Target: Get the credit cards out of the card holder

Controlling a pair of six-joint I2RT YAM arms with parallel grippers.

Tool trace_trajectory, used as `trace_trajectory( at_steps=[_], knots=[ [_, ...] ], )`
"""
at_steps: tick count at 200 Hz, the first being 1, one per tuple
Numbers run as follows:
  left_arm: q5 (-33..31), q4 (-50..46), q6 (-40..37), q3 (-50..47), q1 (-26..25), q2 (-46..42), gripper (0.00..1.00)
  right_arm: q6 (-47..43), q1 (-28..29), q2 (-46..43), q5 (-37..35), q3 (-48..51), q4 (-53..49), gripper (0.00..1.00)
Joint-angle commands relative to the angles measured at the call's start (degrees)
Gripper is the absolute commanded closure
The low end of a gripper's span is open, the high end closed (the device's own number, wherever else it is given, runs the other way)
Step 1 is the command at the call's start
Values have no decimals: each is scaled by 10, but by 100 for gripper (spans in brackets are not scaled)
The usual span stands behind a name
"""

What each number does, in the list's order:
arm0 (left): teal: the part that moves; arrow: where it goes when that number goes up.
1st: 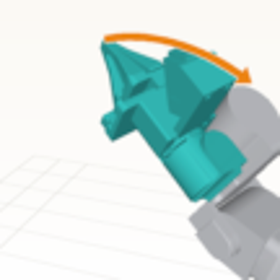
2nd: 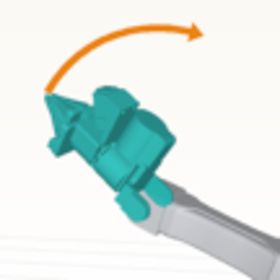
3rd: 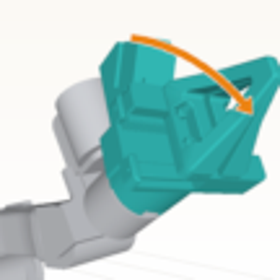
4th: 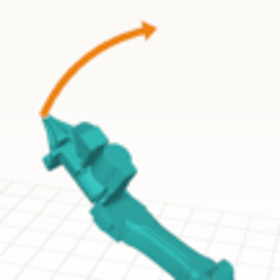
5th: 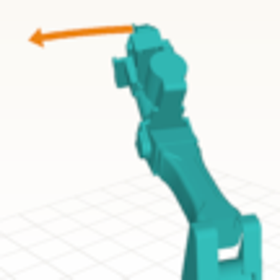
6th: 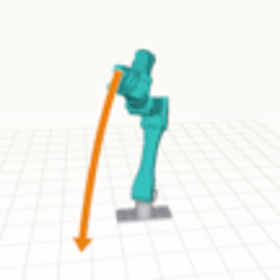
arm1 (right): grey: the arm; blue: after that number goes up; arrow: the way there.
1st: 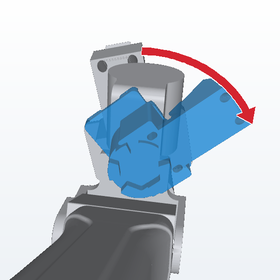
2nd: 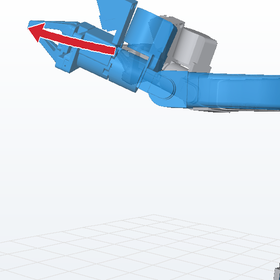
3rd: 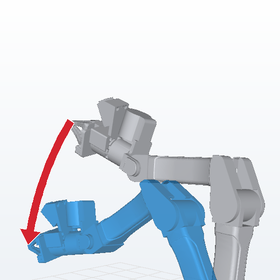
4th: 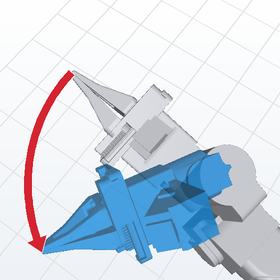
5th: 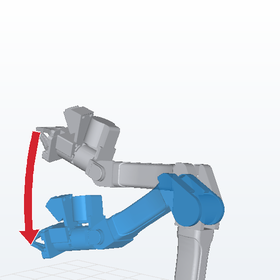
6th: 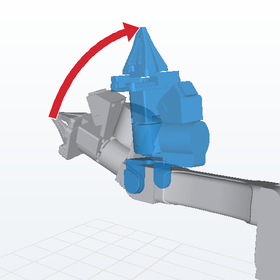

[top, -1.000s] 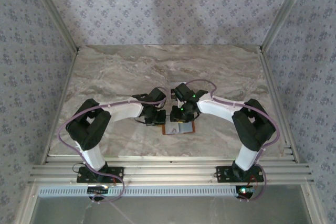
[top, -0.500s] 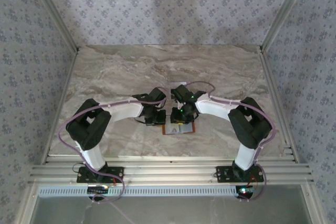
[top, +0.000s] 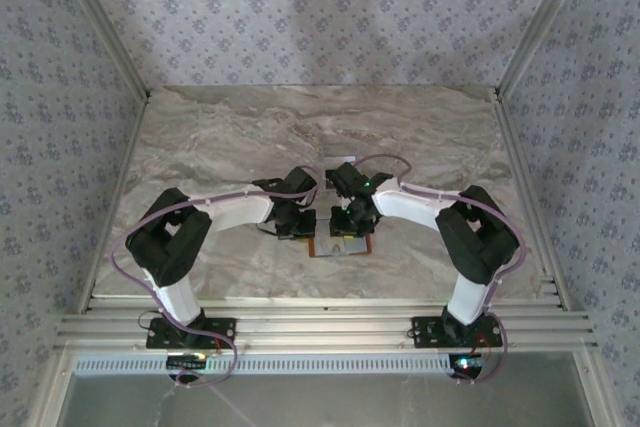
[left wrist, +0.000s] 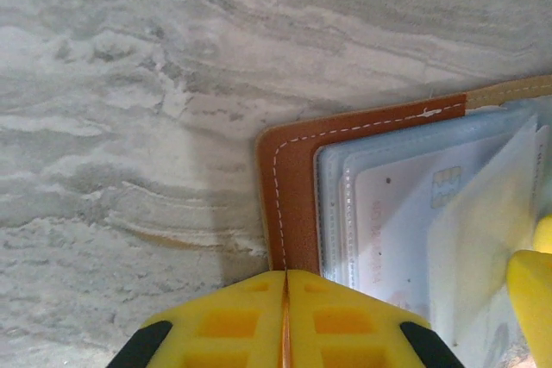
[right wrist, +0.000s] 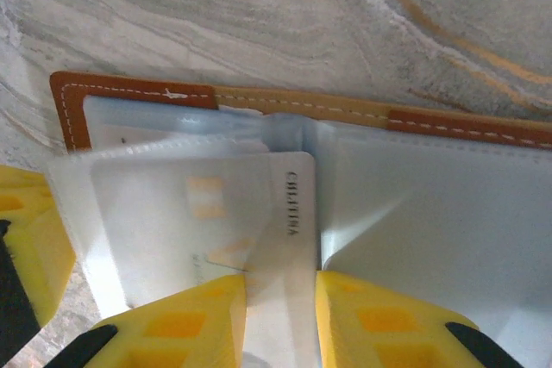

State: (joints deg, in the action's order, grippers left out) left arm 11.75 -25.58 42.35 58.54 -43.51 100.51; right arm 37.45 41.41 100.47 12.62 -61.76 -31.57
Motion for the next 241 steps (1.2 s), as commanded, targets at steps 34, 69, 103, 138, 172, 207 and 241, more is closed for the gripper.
trace_trajectory(
  at_steps=[34,69,103,138,172,207,241],
  knots=[
    [-22,-54,-8,36,-10,-18,84,-5,-3,-35,9,1,-10,70],
    [-22,-55,-4,54,-23,-11,80,-3,-6,-38,13,9,-3,70],
    [-27,-50,1,54,-26,8,77,-2,-7,-40,14,14,0,70],
    [-20,-37,0,50,-27,29,76,0,-8,-40,15,15,5,70],
    [-28,-41,-2,42,-26,40,77,7,-8,-33,27,22,21,70],
    [-34,-45,-5,34,-26,37,79,19,-10,-19,53,30,55,71],
    [-33,-46,-5,32,-26,36,80,24,-10,-16,57,33,63,70]
  ],
)
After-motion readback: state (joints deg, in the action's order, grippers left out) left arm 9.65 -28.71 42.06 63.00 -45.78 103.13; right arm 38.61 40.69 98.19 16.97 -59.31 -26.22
